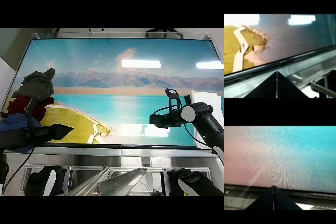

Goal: Fold the shirts.

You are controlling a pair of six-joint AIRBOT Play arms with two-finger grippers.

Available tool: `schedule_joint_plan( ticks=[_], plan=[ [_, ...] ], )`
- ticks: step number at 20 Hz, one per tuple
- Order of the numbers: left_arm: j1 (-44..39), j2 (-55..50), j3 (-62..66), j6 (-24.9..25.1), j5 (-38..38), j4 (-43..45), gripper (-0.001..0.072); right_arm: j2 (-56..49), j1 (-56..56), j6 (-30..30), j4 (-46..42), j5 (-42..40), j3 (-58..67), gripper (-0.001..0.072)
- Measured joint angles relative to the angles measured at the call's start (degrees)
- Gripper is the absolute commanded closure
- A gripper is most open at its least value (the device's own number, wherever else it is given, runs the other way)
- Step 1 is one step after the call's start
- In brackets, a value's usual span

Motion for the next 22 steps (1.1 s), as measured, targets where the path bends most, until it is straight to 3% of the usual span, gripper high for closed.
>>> schedule_joint_plan(
  ticks=[5,9,10,11,18,22],
  plan=[
    [0.07,-0.48,0.96,-0.02,-1.36,0.20,0.0690,0.00,0.00,0.02,0.00,0.02,0.00,0.0691],
    [2.86,-8.81,12.17,0.00,-4.46,6.75,0.0671,0.00,0.00,0.02,0.00,0.11,0.00,0.0691],
    [4.09,-12.48,16.41,0.00,-4.87,8.87,0.0275,0.00,0.00,0.02,0.00,0.09,0.00,0.0692],
    [5.38,-16.98,21.22,0.02,-5.20,10.62,0.0020,0.00,0.00,0.02,0.00,0.09,0.00,0.0691],
    [12.35,-57.27,58.07,1.07,-3.89,16.20,0.0003,0.00,0.00,0.02,0.00,0.09,0.00,0.0692],
    [13.16,-75.28,71.12,0.42,-5.05,25.03,0.0002,0.00,0.00,0.02,0.00,0.07,0.00,0.0692]
  ],
)
